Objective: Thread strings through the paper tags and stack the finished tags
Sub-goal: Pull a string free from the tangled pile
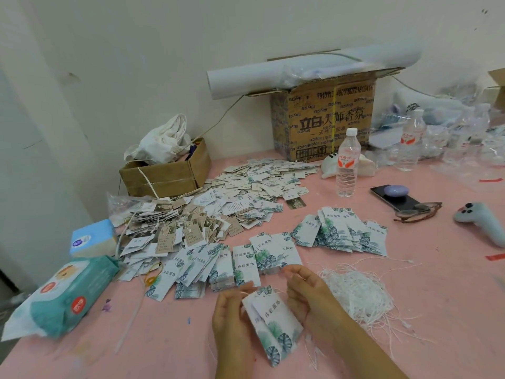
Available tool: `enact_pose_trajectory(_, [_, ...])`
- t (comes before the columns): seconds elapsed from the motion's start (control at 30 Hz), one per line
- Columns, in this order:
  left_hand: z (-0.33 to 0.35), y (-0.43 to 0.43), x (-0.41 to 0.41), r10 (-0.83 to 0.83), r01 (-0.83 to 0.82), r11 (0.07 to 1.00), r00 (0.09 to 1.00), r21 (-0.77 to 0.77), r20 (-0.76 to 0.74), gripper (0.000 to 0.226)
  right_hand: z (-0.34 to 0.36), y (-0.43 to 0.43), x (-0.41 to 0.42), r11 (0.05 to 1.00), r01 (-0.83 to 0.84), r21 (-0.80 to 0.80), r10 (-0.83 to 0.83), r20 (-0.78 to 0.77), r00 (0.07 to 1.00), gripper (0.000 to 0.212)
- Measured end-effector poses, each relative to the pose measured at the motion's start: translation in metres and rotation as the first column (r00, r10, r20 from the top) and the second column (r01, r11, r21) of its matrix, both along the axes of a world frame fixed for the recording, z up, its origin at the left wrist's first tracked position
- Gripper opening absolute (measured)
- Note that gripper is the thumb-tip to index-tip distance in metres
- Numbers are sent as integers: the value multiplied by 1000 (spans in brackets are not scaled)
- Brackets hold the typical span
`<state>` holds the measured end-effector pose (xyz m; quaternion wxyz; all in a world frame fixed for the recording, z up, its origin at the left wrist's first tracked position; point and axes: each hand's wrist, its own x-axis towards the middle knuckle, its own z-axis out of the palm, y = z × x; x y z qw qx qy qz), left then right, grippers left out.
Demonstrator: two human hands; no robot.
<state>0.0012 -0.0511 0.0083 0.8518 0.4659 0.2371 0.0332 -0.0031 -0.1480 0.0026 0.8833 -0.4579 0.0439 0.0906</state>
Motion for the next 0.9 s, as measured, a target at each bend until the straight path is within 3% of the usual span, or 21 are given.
enact_pose_trajectory(0.07, [-13,43,-20,45,-23,991,985,-130,168,9,1,-3,3,991,45,129,-44,-6,999,24])
enact_pose_trajectory(0.13, [-17,59,-20,61,-47,991,992,-122,109,24,2,-6,5,979,66,194,-68,3,998,21])
enact_pose_trajectory(0.2, [-24,55,-21,80,-67,993,988,-101,132,14,1,-9,7,968,76,239,-79,4,997,18])
enact_pose_trajectory(0.27, [-28,53,-21,105,-105,994,971,-15,217,21,-1,-10,8,964,87,253,-94,18,995,21])
enact_pose_trajectory(0.37, [-27,52,-23,57,-125,960,963,249,263,32,0,-9,7,961,82,263,-103,69,992,24])
enact_pose_trajectory(0.57, [-28,44,-26,-60,-123,851,943,511,327,22,2,-8,8,962,113,248,-139,87,987,22])
enact_pose_trajectory(0.9, [-24,43,-30,-44,-167,791,944,589,326,14,0,-9,9,977,208,51,-211,82,974,24])
